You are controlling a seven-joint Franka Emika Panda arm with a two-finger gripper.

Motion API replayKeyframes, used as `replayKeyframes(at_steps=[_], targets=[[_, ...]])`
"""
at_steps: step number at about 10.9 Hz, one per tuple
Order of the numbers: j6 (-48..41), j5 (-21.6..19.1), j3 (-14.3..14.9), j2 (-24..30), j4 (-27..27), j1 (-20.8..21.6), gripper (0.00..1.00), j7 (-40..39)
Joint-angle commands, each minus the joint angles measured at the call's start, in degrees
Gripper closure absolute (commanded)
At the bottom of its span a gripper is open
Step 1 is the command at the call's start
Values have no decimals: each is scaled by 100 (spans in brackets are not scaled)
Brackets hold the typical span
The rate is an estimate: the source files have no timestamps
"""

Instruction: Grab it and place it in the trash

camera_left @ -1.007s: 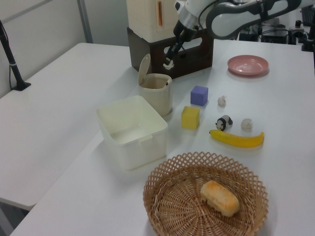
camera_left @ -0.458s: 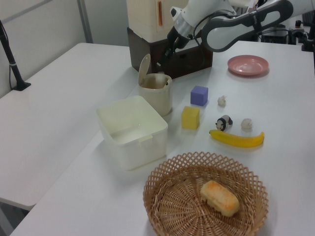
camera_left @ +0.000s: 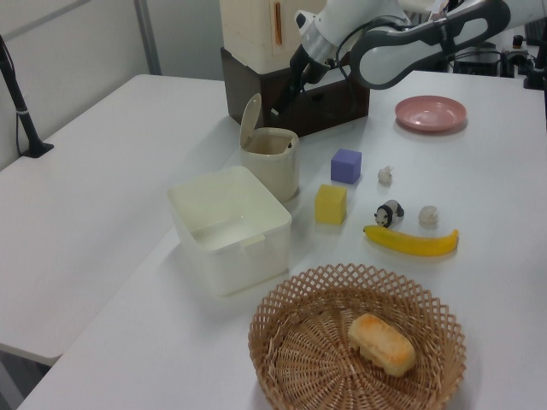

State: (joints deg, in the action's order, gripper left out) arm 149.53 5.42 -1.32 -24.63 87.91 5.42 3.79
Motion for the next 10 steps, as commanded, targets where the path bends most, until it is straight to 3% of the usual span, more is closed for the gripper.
replayKeyframes(at_steps=[1, 6, 10], targets=[[-1254, 109, 35, 519, 33, 47, 0, 78], [-4234, 91, 35, 1653, 244, 12, 0, 69], [-5450, 56, 35, 2434, 700, -15, 0, 121]])
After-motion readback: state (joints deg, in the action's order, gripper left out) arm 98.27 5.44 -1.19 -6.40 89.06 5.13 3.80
